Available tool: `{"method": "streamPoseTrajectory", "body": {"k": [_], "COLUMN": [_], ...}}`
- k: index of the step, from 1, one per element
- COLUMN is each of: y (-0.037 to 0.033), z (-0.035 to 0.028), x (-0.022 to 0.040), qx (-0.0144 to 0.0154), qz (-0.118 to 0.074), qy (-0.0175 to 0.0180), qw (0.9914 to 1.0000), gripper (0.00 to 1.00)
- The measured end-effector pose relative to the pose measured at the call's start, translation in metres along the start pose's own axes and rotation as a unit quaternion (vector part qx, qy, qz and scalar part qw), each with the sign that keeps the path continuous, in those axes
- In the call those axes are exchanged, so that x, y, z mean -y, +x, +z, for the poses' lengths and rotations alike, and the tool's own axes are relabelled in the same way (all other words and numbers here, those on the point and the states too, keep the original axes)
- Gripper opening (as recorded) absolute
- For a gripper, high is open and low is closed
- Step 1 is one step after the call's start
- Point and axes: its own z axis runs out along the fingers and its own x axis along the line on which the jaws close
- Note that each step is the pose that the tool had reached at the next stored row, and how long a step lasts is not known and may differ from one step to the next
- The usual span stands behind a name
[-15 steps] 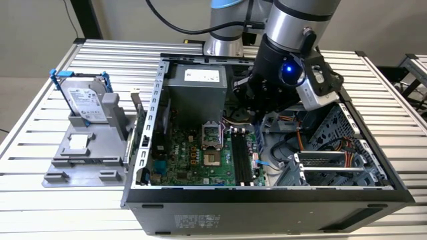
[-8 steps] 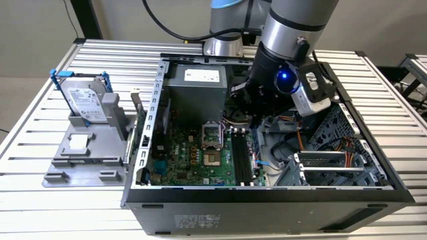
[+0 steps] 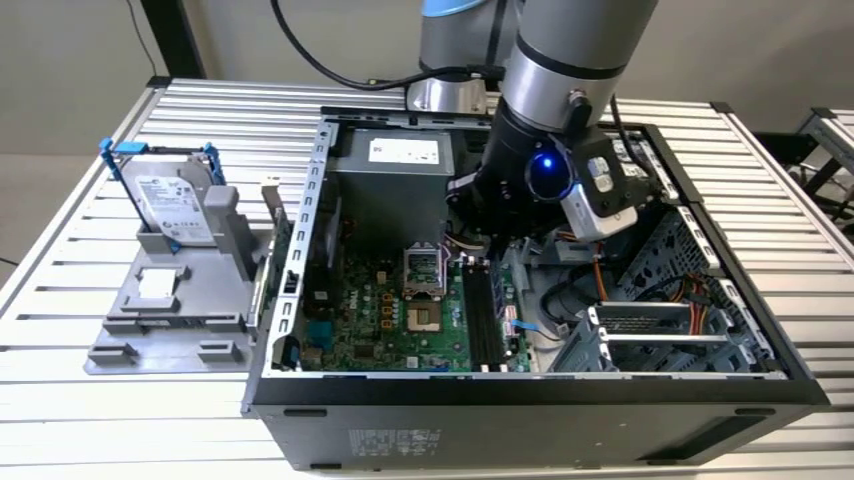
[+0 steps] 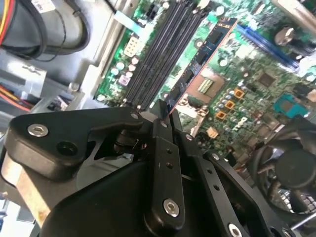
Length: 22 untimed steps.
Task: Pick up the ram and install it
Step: 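Insert the ram into the slot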
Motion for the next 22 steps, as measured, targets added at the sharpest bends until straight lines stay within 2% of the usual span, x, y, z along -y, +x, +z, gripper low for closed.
{"method": "streamPoseTrajectory", "body": {"k": [1,2,4,11,19,22], "y": [0.0,0.0,-0.0001,-0.0014,-0.0074,-0.0094], "z": [0.0002,0.0003,0.0012,0.0137,0.0242,0.0296], "x": [0.0,0.0,0.0001,-0.0003,-0.0009,-0.0009], "qx": [0.0047,0.0076,0.0077,0.0091,0.0148,0.0154], "qz": [0.0,0.0,0.0,0.0,0.0,0.0], "qy": [-0.0016,-0.0017,-0.0018,-0.0009,-0.0009,-0.0011], "qw": [0.99999,0.99997,0.99997,0.99996,0.99989,0.99988], "gripper": [0.0,0.0,0.0,0.0,0.0,0.0]}}
